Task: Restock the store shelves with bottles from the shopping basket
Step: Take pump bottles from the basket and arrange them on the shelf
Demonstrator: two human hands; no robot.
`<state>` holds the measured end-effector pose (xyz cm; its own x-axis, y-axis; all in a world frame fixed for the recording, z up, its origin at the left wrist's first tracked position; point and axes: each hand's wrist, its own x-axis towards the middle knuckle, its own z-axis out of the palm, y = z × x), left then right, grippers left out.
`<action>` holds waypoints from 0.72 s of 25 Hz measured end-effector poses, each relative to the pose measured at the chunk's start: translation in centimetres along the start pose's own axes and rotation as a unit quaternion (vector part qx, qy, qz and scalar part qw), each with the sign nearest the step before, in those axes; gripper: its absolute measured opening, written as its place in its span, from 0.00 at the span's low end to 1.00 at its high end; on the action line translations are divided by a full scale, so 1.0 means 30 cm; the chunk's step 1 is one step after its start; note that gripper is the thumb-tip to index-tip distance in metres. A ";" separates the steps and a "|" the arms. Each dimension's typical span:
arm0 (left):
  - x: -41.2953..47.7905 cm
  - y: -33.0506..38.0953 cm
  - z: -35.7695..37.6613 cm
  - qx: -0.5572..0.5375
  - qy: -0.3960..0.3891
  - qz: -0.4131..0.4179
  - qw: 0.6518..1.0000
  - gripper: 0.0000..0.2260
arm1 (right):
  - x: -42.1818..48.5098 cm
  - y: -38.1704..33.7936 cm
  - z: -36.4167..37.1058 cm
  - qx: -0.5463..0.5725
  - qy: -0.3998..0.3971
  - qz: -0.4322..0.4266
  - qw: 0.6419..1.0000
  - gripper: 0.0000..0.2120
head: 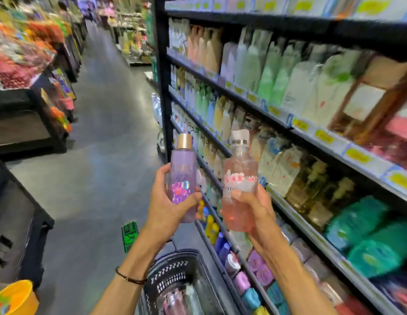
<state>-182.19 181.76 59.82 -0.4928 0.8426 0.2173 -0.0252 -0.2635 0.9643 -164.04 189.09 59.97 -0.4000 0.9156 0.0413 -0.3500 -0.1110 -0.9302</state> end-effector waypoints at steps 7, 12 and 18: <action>-0.122 0.197 0.327 -0.070 -0.182 0.038 0.980 0.33 | -0.389 -0.306 -0.176 -0.042 0.165 -0.159 0.972 0.20; -0.320 0.306 0.659 -0.125 -0.310 0.051 0.941 0.34 | -0.692 -0.489 -0.354 -0.076 0.286 -0.225 0.928 0.29; -0.654 0.424 1.049 -0.200 -0.424 0.011 0.883 0.28 | -1.095 -0.677 -0.584 -0.110 0.390 -0.276 0.872 0.31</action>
<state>-145.47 176.67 72.57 0.3278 0.8394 0.4335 -0.4125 -0.2856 0.8650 -128.95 168.03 71.10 0.5053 0.7997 0.3242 -0.1015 0.4281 -0.8980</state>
